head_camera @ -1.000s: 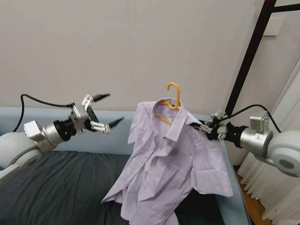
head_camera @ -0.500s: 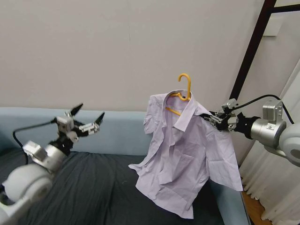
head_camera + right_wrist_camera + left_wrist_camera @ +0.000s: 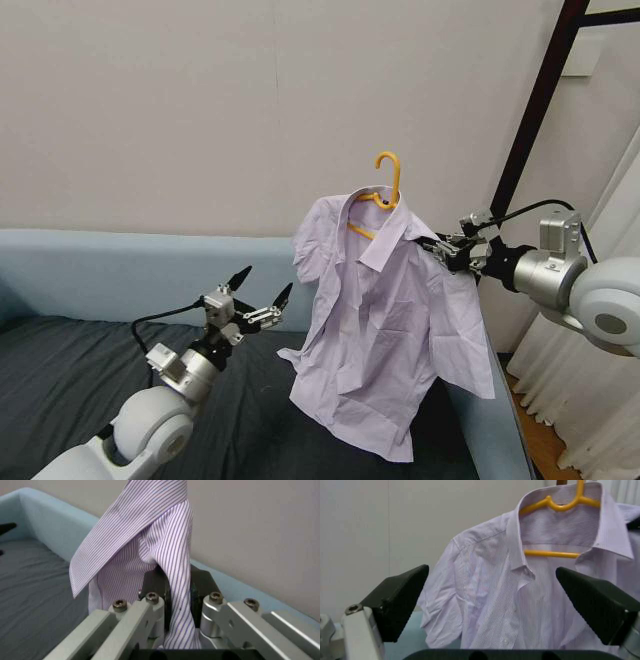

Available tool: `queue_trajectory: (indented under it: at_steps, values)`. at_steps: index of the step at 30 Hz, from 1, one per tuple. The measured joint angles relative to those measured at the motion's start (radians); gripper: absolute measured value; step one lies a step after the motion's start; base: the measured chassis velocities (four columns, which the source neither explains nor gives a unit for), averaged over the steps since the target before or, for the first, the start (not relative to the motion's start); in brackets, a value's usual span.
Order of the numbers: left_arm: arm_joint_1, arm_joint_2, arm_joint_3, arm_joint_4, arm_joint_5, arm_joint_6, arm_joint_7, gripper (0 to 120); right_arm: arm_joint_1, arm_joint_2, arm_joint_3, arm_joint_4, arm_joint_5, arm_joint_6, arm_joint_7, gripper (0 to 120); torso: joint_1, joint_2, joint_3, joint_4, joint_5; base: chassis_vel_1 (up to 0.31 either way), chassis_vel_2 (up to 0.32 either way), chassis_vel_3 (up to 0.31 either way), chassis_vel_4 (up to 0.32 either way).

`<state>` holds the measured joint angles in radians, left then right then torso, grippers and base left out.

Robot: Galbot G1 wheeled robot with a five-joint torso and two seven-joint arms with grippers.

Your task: Pick up the clothes from the sofa and hang them on the clothes hanger.

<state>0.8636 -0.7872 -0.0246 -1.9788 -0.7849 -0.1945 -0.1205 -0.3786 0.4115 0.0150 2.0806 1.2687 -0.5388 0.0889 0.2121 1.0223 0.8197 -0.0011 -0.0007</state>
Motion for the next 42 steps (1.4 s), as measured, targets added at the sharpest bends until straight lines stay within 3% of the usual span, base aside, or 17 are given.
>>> queue_trajectory:
  at_steps: [7, 27, 31, 40, 42]
  values:
    - [-0.204, -0.077, 0.115, 0.073, -0.079, 0.056, -0.066, 100, -0.019, -0.024, 0.03, 0.025, 0.017, -0.001, -0.003, 8, 0.0, 0.0, 0.0, -0.0004, 0.0002, 0.0, 0.0, 0.0, 0.0]
    - [-0.334, -0.212, 0.207, 0.165, -0.145, 0.117, -0.127, 98, -0.022, -0.052, 0.043, 0.097, 0.07, -0.002, 0.028, 8, 0.0, 0.0, 0.0, -0.0004, 0.0, 0.0, 0.0, 0.0, 0.0]
    - [-0.348, -0.224, 0.217, 0.177, -0.146, 0.118, -0.133, 86, -0.023, -0.051, 0.044, 0.094, 0.07, -0.002, 0.028, 8, 0.0, 0.0, 0.0, -0.0002, 0.0, 0.0, 0.0, 0.0, 0.0]
    - [-0.34, -0.259, 0.223, 0.203, -0.126, 0.114, -0.126, 48, -0.021, -0.033, 0.041, 0.089, 0.068, -0.006, 0.037, 8, 0.0, 0.0, 0.0, -0.0001, -0.0001, 0.0, 0.0, 0.0, 0.0]
    - [-0.341, -0.261, 0.223, 0.206, -0.126, 0.114, -0.126, 45, -0.02, -0.032, 0.041, 0.087, 0.069, -0.006, 0.037, 8, 0.0, 0.0, 0.0, -0.0002, -0.0002, 0.0, 0.0, 0.0, 0.0]
